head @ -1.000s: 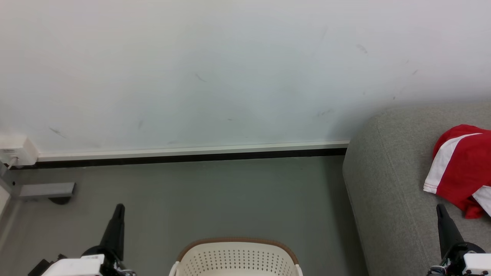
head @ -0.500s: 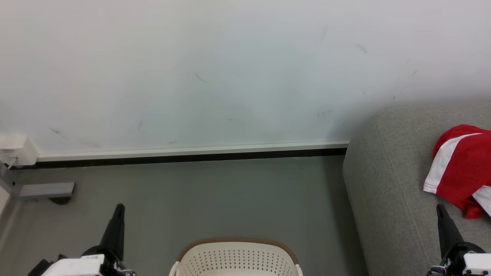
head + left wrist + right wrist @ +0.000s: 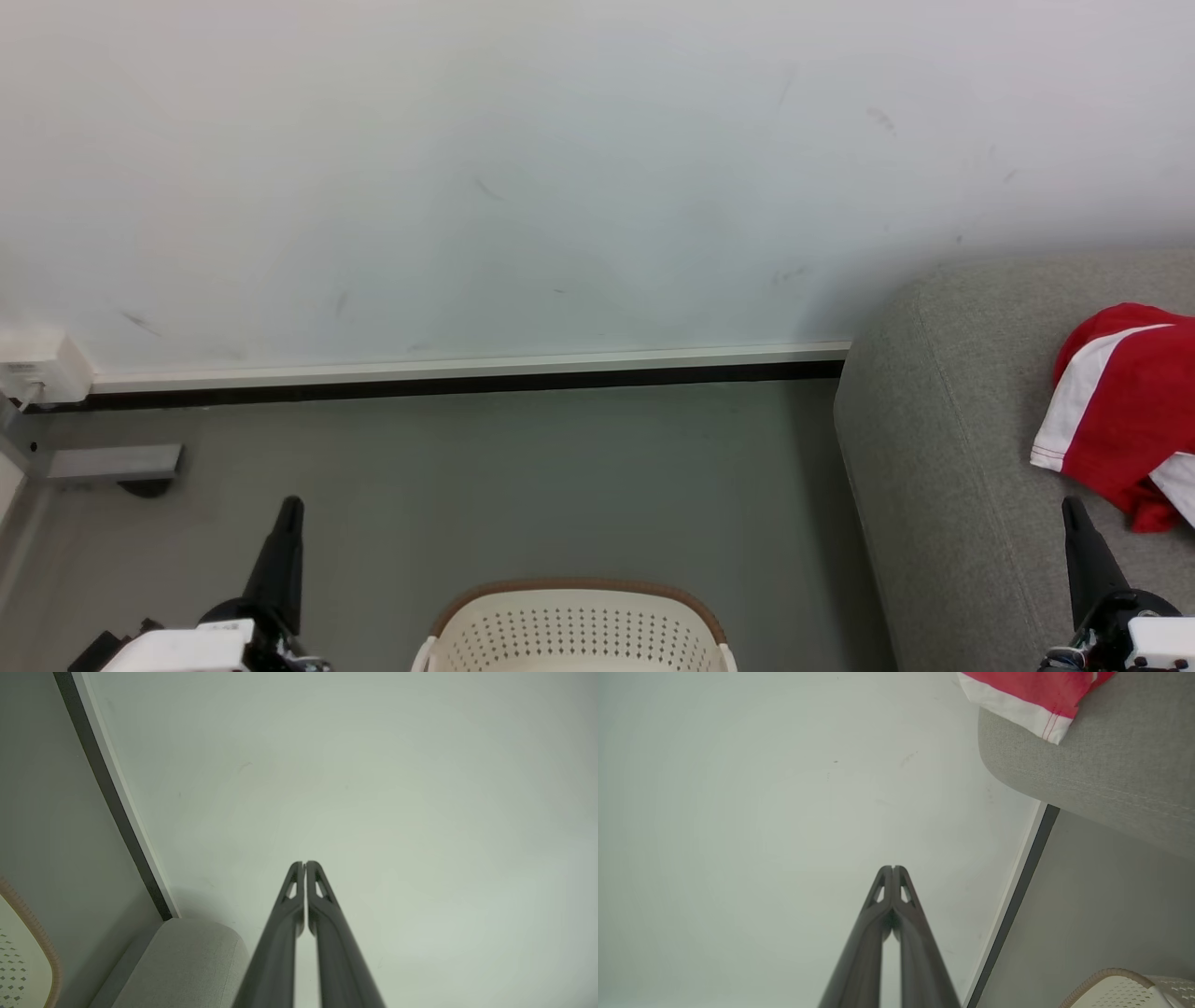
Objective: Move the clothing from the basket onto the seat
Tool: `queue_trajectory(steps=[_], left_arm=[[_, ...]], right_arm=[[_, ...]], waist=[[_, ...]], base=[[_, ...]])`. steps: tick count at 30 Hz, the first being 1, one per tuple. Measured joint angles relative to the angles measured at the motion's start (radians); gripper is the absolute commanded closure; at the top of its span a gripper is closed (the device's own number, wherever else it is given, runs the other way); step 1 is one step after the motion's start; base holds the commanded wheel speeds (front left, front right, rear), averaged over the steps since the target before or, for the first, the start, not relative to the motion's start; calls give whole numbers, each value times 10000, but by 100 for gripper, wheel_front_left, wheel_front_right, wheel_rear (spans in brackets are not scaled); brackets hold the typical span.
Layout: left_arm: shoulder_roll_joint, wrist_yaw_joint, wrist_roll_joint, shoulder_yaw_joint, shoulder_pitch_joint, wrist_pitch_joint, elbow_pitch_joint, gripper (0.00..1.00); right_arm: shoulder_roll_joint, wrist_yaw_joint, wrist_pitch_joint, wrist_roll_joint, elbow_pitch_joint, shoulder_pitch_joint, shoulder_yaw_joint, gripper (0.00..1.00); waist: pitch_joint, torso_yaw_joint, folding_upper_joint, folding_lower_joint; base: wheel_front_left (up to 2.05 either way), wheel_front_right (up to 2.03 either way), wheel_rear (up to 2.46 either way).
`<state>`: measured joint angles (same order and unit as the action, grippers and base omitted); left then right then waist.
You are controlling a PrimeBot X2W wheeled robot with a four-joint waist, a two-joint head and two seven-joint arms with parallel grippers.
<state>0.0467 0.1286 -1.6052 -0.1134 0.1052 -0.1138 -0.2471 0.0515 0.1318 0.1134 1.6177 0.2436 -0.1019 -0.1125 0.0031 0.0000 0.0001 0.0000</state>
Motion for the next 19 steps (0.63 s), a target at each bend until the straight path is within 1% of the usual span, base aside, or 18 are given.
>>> queue_trajectory(steps=[19], left_arm=[[2, 0, 0, 0, 0, 0, 0, 100]], right_arm=[[-6, 0, 2, -2, 0, -1, -6, 100]], waist=[[0, 0, 0, 0]], base=[[0, 0, 0]])
